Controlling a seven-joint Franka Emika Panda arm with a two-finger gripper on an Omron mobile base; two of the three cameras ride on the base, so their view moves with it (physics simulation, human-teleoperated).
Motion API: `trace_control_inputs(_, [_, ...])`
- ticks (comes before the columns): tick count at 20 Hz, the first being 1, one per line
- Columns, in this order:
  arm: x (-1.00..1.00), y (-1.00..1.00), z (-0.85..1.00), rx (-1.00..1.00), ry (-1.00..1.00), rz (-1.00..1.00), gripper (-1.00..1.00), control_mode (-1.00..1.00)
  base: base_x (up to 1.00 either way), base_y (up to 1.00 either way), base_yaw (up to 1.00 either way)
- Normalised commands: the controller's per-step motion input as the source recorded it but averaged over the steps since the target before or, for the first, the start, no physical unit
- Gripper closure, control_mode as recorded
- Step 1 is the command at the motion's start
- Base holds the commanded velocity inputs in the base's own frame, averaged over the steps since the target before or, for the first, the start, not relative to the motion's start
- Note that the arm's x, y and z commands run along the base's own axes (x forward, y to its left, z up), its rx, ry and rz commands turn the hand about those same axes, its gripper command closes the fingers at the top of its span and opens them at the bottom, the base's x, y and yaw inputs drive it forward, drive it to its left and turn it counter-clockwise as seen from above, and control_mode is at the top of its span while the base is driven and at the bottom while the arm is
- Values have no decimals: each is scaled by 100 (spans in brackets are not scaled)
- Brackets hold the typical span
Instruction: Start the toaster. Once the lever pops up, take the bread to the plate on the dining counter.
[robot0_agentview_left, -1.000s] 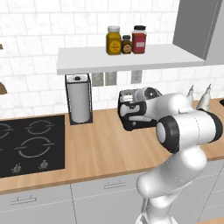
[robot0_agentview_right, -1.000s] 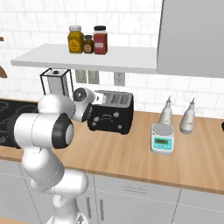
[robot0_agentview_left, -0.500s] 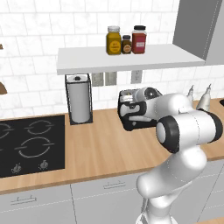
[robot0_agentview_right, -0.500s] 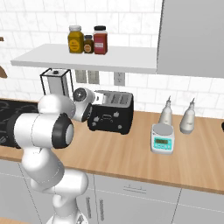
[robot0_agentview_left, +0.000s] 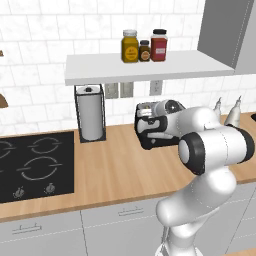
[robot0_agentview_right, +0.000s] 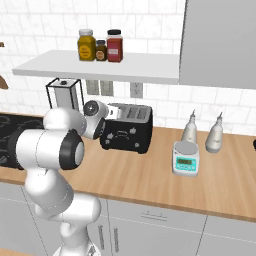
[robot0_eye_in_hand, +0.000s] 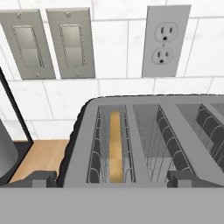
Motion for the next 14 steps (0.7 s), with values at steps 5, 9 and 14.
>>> trace_control_inputs(5, [0,0,0,0,0,0,-100,-100,0,0,0])
trace_control_inputs(9, [0,0,0,0,0,0,-100,-100,0,0,0])
trace_control_inputs(14, [0,0,0,0,0,0,-100,-100,0,0,0])
